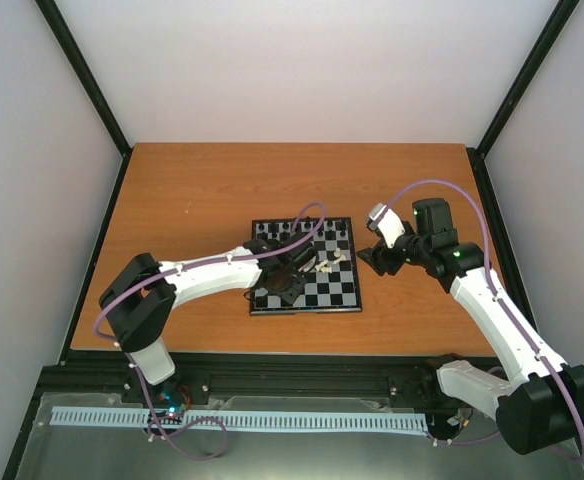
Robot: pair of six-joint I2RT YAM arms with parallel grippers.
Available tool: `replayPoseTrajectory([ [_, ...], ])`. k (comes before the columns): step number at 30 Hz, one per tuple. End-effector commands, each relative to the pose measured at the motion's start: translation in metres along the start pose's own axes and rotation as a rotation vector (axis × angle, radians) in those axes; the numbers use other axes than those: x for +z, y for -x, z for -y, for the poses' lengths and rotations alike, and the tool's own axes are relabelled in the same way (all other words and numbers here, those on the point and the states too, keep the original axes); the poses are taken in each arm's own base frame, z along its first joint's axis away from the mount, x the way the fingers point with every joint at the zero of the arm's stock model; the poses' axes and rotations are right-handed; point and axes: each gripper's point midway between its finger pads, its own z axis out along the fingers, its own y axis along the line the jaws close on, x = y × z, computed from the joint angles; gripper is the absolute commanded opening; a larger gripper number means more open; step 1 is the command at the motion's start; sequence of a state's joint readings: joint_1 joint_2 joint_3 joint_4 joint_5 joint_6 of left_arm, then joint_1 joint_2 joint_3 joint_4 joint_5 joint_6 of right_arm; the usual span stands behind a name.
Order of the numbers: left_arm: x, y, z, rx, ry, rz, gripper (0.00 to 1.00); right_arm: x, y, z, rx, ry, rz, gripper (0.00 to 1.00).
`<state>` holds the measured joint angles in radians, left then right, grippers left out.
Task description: Set up the chess pieces on the board
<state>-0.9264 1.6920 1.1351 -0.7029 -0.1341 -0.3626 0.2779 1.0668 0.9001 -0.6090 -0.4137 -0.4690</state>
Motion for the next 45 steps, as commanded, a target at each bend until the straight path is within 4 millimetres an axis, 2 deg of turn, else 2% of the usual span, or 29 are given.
replayPoseTrajectory([
  [1,-0.001,0.016,0.016,0.01,-0.048,0.033,0.41,-0.001,0.002,0.001,-0.017,-0.008,0.015,0.74],
  [9,0.002,0.016,0.025,-0.01,-0.102,0.034,0.25,-0.001,0.002,0.002,-0.016,-0.011,0.013,0.74],
  [14,-0.002,0.014,0.025,-0.017,-0.107,0.042,0.13,0.0,0.001,0.0,-0.015,0.002,0.01,0.74],
  [19,-0.01,0.017,0.022,-0.017,-0.1,0.06,0.08,0.002,0.0,0.0,-0.013,0.004,0.001,0.74],
  [24,-0.026,0.017,0.021,-0.015,-0.113,0.078,0.06,0.003,-0.001,0.001,-0.015,0.004,-0.001,0.74],
  [32,-0.066,0.016,0.008,-0.004,-0.1,0.135,0.06,0.003,-0.002,0.0,-0.016,0.008,-0.007,0.74],
  [35,-0.072,0.014,0.006,-0.004,-0.102,0.147,0.06,0.001,-0.001,0.0,-0.018,0.003,-0.001,0.74],
  [38,-0.07,0.012,0.011,-0.006,-0.129,0.142,0.07,0.0,0.0,0.001,-0.021,-0.002,0.003,0.74],
  [45,-0.048,0.007,0.033,0.016,-0.203,0.079,0.07,0.001,-0.001,-0.001,-0.017,0.008,-0.001,0.74],
])
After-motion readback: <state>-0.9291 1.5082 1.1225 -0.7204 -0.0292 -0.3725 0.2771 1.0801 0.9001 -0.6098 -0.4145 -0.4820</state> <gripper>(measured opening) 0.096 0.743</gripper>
